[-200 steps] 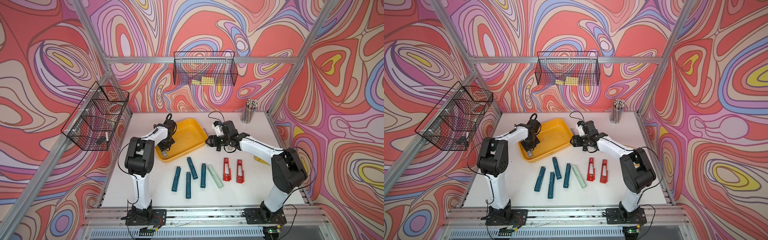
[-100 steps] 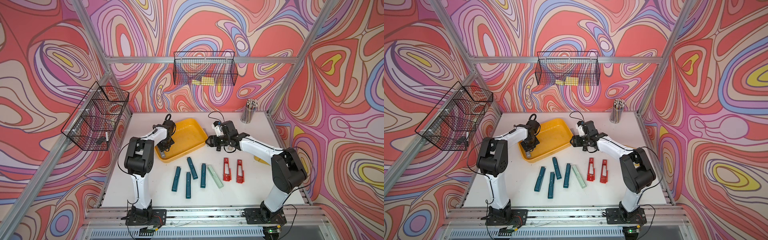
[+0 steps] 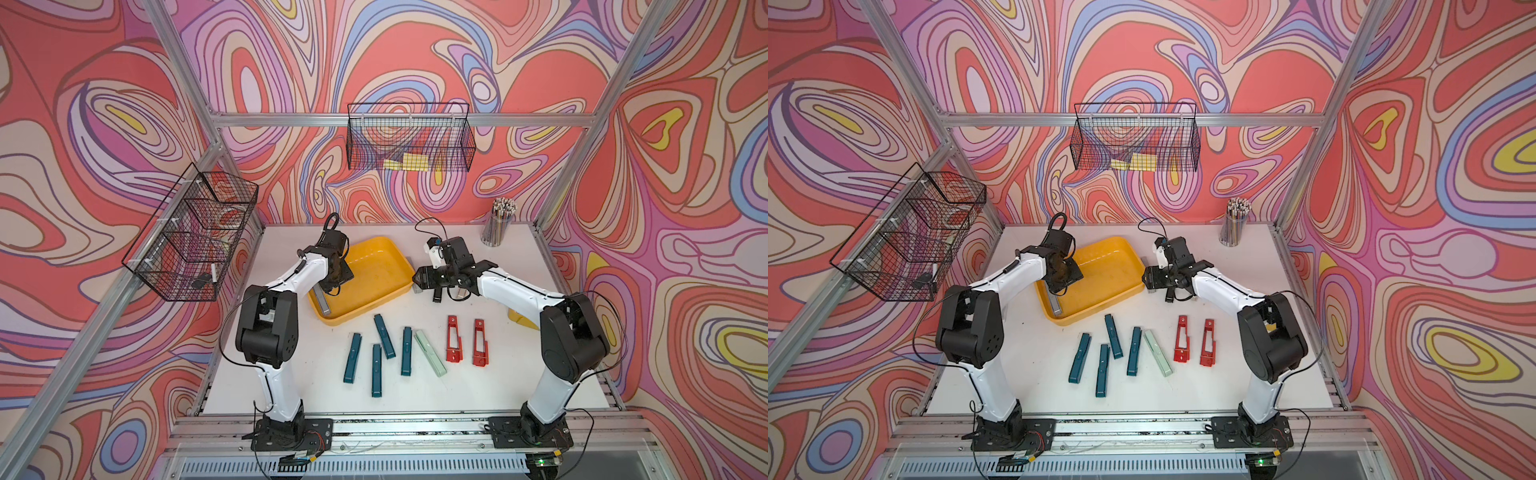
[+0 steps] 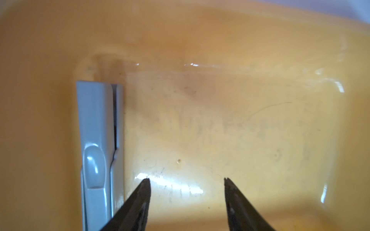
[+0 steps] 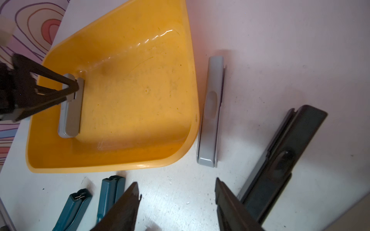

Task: Put the pruning pliers into the storage box
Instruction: Adjust the pruning pliers in the storage box, then move the storage box to the center of the board, then pick up the pruning pliers from the center of the board.

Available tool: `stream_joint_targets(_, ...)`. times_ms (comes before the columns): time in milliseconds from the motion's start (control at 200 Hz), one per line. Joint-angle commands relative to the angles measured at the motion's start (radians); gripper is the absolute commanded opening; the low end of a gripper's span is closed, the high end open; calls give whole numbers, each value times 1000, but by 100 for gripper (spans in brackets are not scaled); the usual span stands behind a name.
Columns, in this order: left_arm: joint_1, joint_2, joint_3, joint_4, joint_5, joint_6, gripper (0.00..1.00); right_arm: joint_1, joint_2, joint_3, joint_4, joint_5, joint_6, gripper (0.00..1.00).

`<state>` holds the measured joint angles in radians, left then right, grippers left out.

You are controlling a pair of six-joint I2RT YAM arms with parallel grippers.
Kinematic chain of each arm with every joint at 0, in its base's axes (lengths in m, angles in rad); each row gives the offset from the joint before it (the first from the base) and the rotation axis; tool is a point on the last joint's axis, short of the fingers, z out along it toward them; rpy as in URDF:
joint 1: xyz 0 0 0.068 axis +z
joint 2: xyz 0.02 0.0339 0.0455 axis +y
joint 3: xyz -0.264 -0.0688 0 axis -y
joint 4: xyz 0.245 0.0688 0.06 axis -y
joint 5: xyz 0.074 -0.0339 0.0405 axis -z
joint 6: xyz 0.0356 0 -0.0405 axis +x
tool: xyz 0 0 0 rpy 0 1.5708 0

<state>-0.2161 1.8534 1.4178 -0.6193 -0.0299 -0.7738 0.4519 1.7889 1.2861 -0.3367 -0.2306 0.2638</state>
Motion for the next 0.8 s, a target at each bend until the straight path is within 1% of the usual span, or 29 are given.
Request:
stream_joint_targets(0, 0, -93, 2, -7, 72, 54, 76, -6, 25, 32, -44, 56, -37, 63)
stream_joint_targets(165, 0, -217, -78, -25, 176, 108, 87, -7, 34, 17, -28, 99, -50, 60)
stream_joint_targets(220, 0, -254, -107, -43, 193, 119, 98, -6, 39, 7, -17, 102, -53, 59)
stream_joint_targets(235, 0, -265, -117, -49, 194, 120, 99, -7, 42, 4, -13, 102, -55, 59)
stream_joint_targets(315, 0, -330, -171, -69, 189, 128, 99, -6, 44, -8, 5, 102, -60, 59)
stream_joint_targets(456, 0, -439, -236, -140, 132, 128, 99, -7, 51, -26, 37, 83, -76, 54)
stream_joint_targets(571, 1, -519, -280, -200, 104, 127, 99, -5, 63, -38, 48, 80, -85, 54)
stream_joint_targets(661, 14, -574, -318, -221, 120, 123, 99, -2, 82, -41, 52, 95, -87, 54)
stream_joint_targets(796, 41, -623, -371, -216, 185, 131, 99, 5, 120, -35, 58, 81, -80, 54)
